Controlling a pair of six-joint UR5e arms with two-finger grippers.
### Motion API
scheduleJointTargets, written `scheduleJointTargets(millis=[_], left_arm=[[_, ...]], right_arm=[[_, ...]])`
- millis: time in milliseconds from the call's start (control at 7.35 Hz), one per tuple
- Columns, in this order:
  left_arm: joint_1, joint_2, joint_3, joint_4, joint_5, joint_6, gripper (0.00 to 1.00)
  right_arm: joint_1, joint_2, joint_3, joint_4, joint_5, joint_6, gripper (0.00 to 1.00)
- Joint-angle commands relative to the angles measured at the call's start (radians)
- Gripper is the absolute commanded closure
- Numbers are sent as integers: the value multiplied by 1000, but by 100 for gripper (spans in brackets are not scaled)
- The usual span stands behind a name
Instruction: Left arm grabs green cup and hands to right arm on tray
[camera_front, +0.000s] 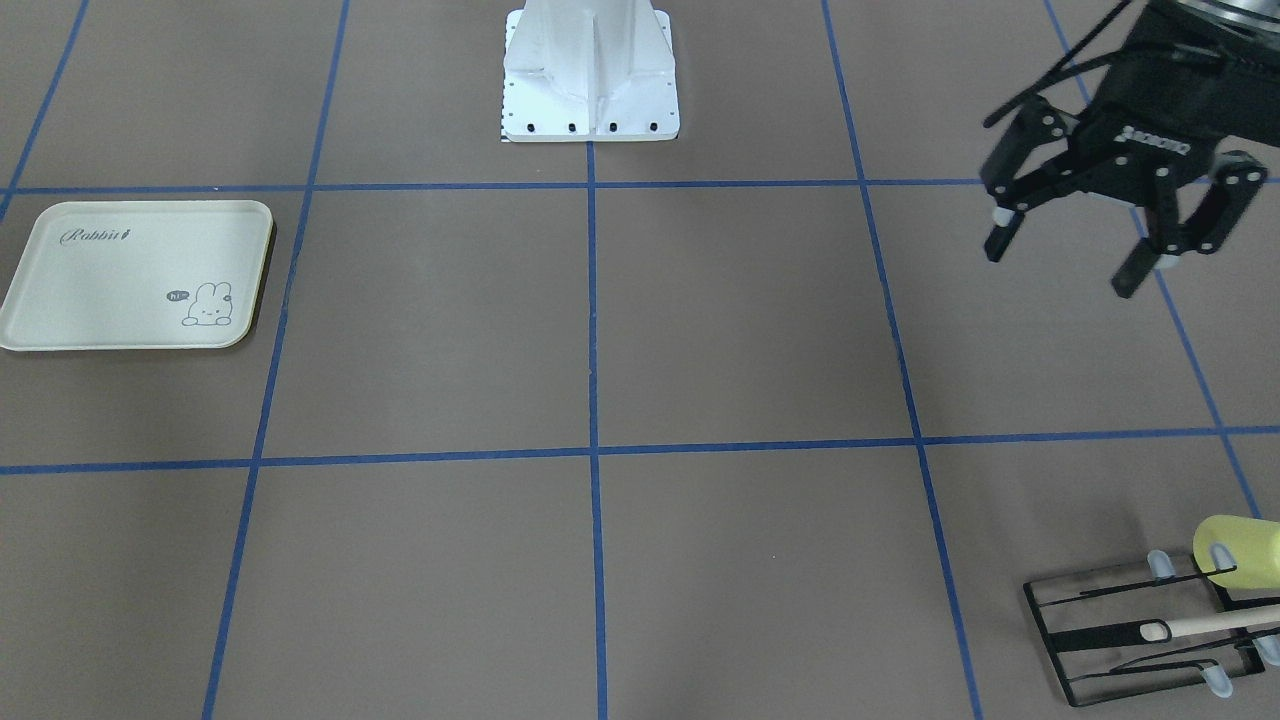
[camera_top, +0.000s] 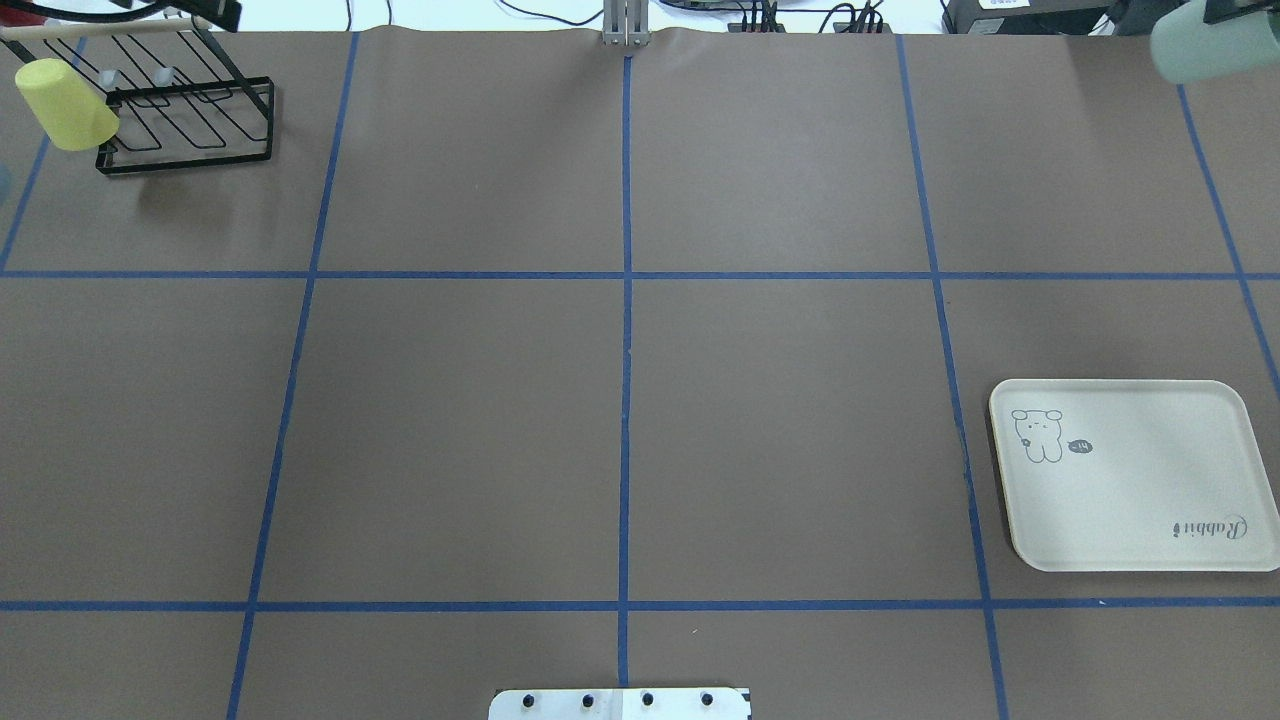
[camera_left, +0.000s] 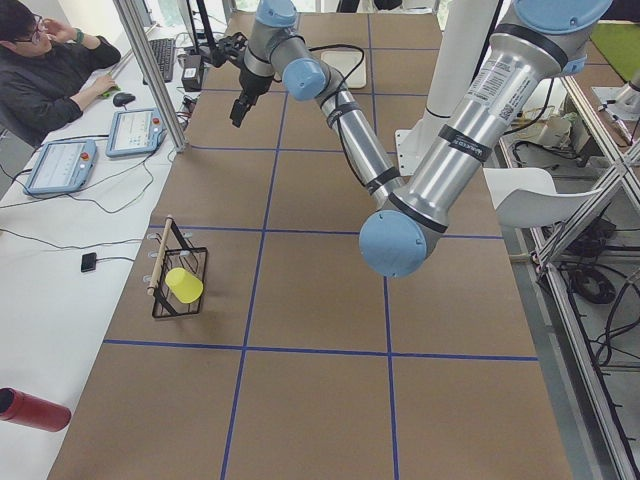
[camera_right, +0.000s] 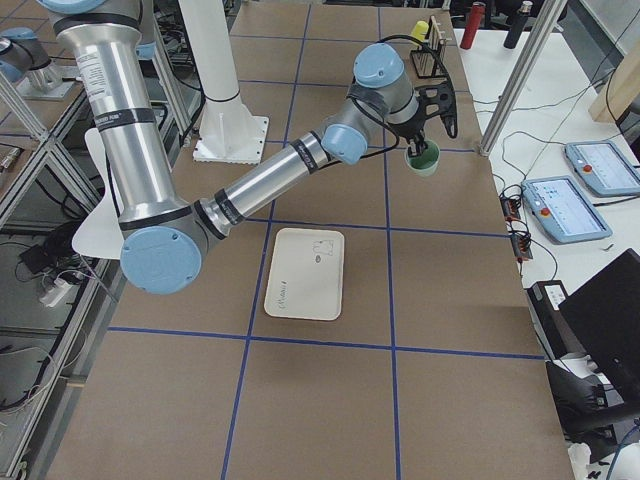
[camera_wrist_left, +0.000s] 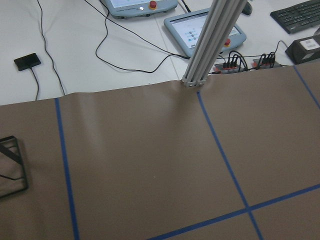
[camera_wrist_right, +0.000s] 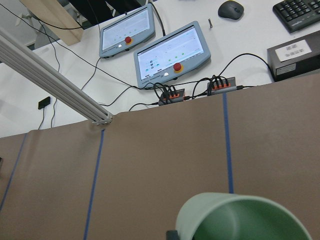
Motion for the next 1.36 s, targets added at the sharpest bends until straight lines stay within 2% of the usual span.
scheduleJointTargets(millis=[0,272,408,544,680,816,952,1088,1224], left_arm=[[-140,112,14,91,-7,342,0],[-246,172,24,242,-13,534,0],[-271,250,27,251,-5,599,0],[-278,311,43,257,-48,598,0],[-310,342,110,240,-148,604,0],[-343,374,134,203,-163,621,0],[-352,399,161,200,-163,621,0],[-354,417,163,208,-163,618,0],[-352,440,154,205,-163,616,0]], right_arm=[[73,-34,3,-167,56,-257,100],[64,-109,4,-231,65,-401,100],[67,-143,17,-231,96,-417,100],[50,-185,54,-233,103,-417,100],[20,-206,78,-233,102,-416,100],[-26,-250,112,-234,88,-406,100],[-78,-299,144,-236,58,-402,100],[-155,-375,186,-236,-55,-402,100],[-210,-426,210,-225,-109,-387,100]])
